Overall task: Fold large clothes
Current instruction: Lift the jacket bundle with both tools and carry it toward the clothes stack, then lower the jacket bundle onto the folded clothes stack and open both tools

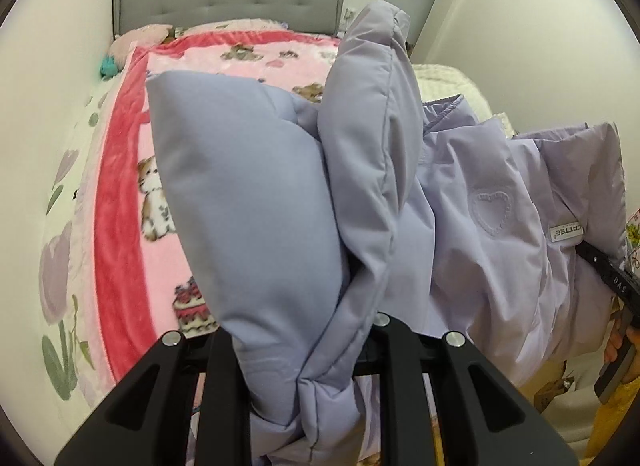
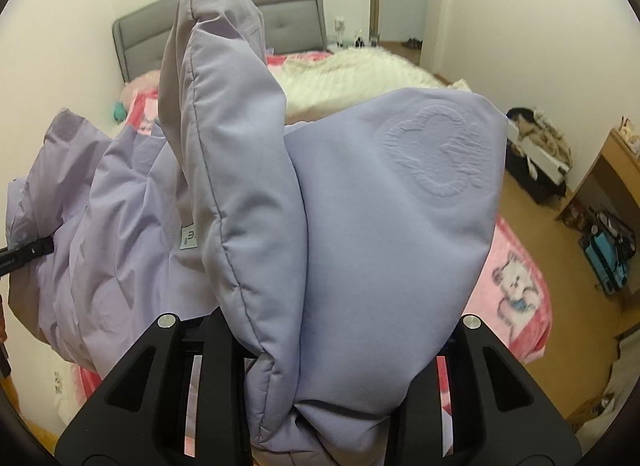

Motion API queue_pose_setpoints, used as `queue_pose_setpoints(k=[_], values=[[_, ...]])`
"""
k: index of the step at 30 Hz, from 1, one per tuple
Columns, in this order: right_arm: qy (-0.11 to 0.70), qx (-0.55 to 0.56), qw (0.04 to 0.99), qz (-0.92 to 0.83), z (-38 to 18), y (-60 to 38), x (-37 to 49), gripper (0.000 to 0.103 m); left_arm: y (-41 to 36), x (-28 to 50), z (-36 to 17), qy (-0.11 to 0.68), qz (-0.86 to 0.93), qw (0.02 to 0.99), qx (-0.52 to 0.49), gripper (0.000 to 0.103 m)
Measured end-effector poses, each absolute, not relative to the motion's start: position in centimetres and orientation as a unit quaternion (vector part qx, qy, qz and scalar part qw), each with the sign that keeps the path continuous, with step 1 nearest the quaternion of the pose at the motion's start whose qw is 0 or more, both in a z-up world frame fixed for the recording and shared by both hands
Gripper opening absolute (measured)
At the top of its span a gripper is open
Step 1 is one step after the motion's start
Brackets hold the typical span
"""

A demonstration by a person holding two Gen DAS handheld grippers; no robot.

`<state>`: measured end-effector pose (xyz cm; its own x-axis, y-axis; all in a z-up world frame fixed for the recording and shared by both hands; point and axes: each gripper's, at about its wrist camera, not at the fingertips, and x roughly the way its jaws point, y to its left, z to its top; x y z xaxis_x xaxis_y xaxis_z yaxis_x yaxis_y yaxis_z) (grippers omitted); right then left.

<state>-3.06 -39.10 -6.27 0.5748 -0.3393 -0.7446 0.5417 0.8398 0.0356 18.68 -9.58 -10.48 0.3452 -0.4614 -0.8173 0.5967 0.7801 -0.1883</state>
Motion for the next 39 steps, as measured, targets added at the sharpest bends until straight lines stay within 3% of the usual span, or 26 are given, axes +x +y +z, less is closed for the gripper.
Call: queue_pose_setpoints(k=[16,24,30,35,39], values=[[0.31,0.143,0.917,-0.204,-1.5,-63.2,-3.8,0.029,-31.9,18.3,-4.8,0.409,-0.291,0.864,0.025,0.02],[0.258,0.152,0.929,-0.217,1.6,-75.2,2.1,0.029,-43.6,28.0,-1.7,0.373,-0.34,0.863,0.021,0.02],[0.276,0.211,0.914,-0.209,2.0,-83.6,8.6,0.03,-51.0,35.5,-2.1,0.373,-0.352,0.858,0.042,0.02],[0.29,0.224,0.904,-0.221,0.3,-88.3,12.2,0.03,-55.2,40.6,-3.9,0.398,-0.353,0.846,0.034,0.02],[0.353,0.261,0.869,-0.229,-4.9,-91.8,15.6,0.032,-56.6,43.6,-7.8,0.433,-0.334,0.836,0.055,0.021]])
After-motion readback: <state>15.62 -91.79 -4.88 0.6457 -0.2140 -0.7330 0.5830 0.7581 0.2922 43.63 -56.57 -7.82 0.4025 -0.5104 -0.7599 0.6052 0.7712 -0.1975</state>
